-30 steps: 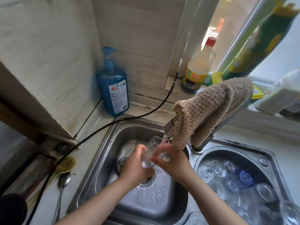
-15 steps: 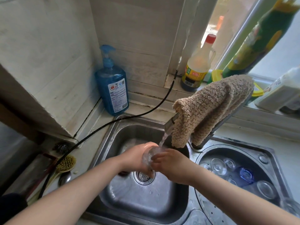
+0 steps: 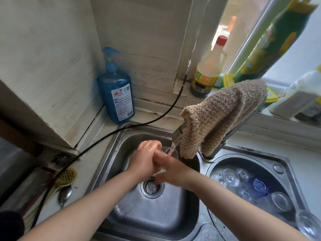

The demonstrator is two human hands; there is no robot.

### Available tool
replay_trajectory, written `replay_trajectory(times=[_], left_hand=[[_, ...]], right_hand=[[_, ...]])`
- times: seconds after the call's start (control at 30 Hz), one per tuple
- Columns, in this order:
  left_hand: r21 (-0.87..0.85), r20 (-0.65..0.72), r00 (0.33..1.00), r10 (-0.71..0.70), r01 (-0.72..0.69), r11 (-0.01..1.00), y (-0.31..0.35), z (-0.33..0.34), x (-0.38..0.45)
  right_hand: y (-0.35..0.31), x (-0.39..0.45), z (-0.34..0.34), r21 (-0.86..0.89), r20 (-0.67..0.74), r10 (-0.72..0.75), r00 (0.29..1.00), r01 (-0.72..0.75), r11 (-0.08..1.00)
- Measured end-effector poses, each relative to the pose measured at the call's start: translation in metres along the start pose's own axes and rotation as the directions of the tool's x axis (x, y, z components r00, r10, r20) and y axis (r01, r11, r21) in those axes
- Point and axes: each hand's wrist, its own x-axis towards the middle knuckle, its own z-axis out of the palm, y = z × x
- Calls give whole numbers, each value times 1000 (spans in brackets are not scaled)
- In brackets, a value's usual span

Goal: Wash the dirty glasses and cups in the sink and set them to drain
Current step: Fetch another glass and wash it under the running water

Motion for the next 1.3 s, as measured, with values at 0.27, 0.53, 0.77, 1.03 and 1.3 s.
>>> replay_trajectory(times=[0.27,0.53,0.77,1.03,1.3], left_hand=[[57,140,989,-41,34,998,-7,5,-8],[38,3,999,-54,54,998,-1,13,-13],[86,76,994,-79,73,994,-2,7,-11],[121,78,996,-49,39,992,0,13,-10],[89,63,993,-102,96,991,0,15,-17]], right_hand=[[47,0,-26,-966,247,-276,929,258,5],[9,2,-10,676,192,10,981,-139,724],[29,-4,-6,-671,95,-139,986,167,722],[44,-5,-10,-672,131,-132,983,186,717],[9,-4,1,388,105,66,992,-102,916]])
